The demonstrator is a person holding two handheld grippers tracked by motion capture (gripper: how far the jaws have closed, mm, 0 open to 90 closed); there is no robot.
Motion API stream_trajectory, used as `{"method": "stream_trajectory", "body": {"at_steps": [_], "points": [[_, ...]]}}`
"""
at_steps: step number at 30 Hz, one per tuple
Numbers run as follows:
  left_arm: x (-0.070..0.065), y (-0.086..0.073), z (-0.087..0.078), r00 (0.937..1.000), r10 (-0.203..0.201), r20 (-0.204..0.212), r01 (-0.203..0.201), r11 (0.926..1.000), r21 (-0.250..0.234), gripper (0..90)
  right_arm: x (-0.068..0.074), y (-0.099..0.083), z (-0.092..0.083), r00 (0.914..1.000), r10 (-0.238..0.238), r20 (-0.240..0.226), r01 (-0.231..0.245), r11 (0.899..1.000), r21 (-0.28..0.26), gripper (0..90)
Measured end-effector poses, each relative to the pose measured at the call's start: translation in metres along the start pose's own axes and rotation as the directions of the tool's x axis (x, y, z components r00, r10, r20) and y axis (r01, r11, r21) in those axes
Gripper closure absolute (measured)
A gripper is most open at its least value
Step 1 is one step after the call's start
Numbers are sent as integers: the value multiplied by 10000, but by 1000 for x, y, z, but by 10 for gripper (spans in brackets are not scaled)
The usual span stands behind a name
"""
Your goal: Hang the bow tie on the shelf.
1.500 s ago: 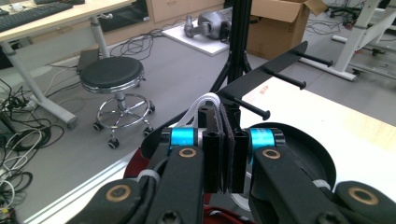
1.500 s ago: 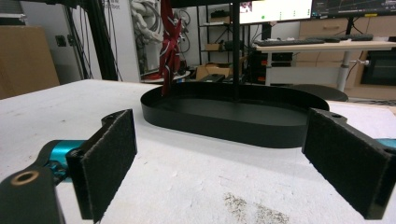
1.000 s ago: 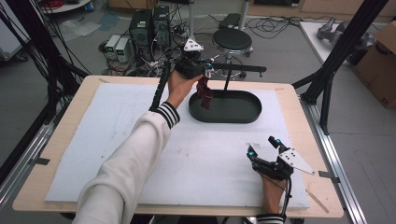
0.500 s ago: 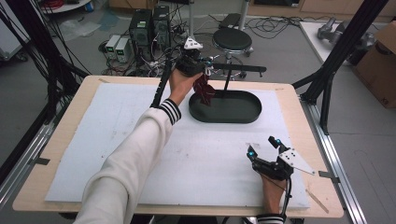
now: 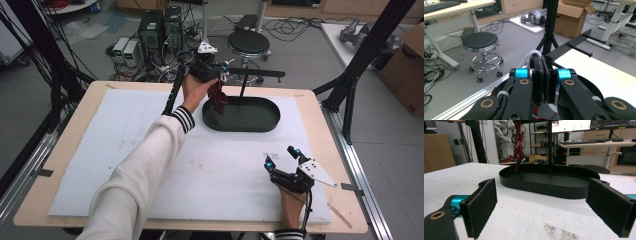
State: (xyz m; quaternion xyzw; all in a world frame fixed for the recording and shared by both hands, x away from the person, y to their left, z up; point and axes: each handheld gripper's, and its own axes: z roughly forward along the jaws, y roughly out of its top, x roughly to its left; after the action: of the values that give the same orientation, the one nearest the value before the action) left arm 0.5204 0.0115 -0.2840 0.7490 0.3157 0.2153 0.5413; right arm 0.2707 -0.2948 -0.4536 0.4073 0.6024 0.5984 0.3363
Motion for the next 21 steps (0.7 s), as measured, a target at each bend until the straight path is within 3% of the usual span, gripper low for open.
{"method": "stream_trajectory", "body": {"at_steps": [4, 9, 15, 21], "points": [[-1, -1, 2, 10000, -89, 4, 89, 10000, -26, 846, 0, 0, 0, 10000, 18, -17, -18, 10000, 6, 92], [-1, -1, 1, 9995, -314, -40, 314, 9995, 20, 667, -1, 0, 0, 10000, -30, -5, 30, 10000, -12, 92], [2, 0, -2, 9968, -754, 274, 743, 9965, 390, 446, -1, 0, 0, 10000, -7, -50, 7, 10000, -29, 92], [3, 5, -11, 9985, -490, 249, 484, 9986, 232, 300, -1, 0, 0, 9999, -43, -105, 42, 9999, -101, 92]]}}
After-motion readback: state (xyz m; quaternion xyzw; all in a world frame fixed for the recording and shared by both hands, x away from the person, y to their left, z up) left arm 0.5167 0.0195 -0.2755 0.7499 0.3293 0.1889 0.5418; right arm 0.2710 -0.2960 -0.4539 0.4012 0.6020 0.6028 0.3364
